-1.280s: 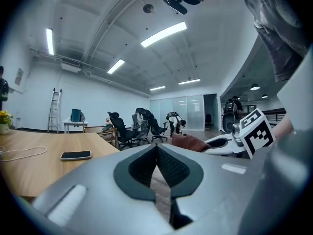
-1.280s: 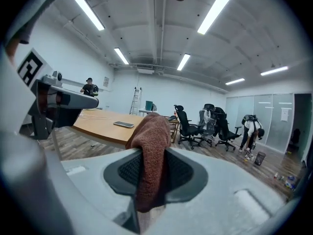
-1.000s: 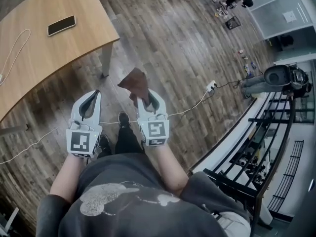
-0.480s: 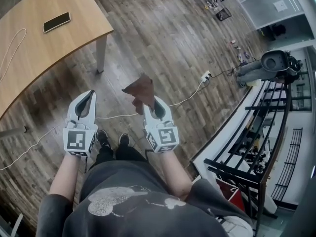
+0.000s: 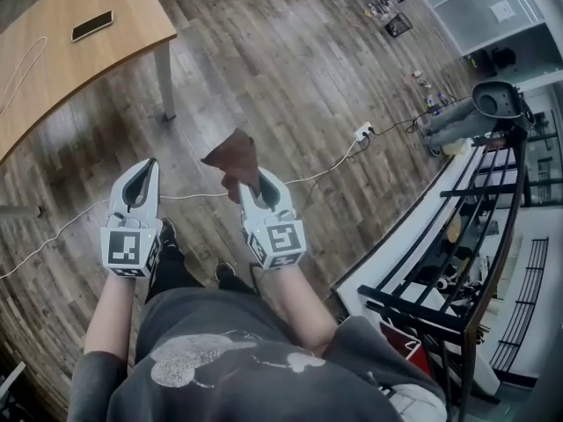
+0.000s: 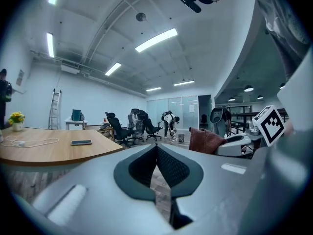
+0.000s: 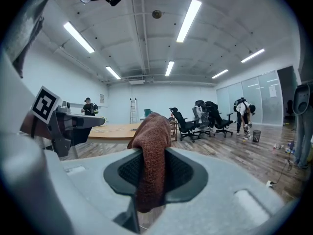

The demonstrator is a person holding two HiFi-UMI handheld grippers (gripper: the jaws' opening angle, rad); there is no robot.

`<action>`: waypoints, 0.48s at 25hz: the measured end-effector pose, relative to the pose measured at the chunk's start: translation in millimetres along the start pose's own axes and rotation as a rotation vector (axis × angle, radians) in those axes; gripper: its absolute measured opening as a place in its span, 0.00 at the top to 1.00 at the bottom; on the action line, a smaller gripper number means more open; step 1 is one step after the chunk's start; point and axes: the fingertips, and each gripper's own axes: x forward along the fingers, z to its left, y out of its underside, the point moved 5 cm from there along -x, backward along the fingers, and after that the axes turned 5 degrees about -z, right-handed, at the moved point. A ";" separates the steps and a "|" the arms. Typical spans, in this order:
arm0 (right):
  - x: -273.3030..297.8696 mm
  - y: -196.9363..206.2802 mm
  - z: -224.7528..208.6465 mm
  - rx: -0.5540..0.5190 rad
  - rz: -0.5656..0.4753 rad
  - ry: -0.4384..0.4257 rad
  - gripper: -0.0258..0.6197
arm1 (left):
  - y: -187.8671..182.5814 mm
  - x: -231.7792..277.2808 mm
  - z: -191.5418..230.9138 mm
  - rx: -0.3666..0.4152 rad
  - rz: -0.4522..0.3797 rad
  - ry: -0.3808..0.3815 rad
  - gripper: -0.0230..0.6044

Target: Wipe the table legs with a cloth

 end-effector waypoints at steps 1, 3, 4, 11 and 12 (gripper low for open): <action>-17.2 4.4 -4.9 0.000 -0.009 -0.020 0.82 | -0.3 -11.0 -19.3 0.008 -0.011 -0.012 0.93; -49.0 8.4 -12.7 -0.022 -0.027 -0.062 0.82 | -1.7 -31.6 -54.9 0.025 -0.027 -0.033 0.93; -62.6 6.9 -15.2 -0.037 -0.031 -0.080 0.82 | -3.1 -39.8 -69.2 0.026 -0.027 -0.041 0.93; -103.2 -1.7 -18.7 -0.051 -0.016 -0.148 0.82 | -11.1 -57.8 -114.3 0.013 -0.026 -0.088 0.93; -106.7 -0.4 -18.6 -0.049 -0.013 -0.153 0.82 | -10.4 -59.6 -119.3 0.009 -0.025 -0.097 0.93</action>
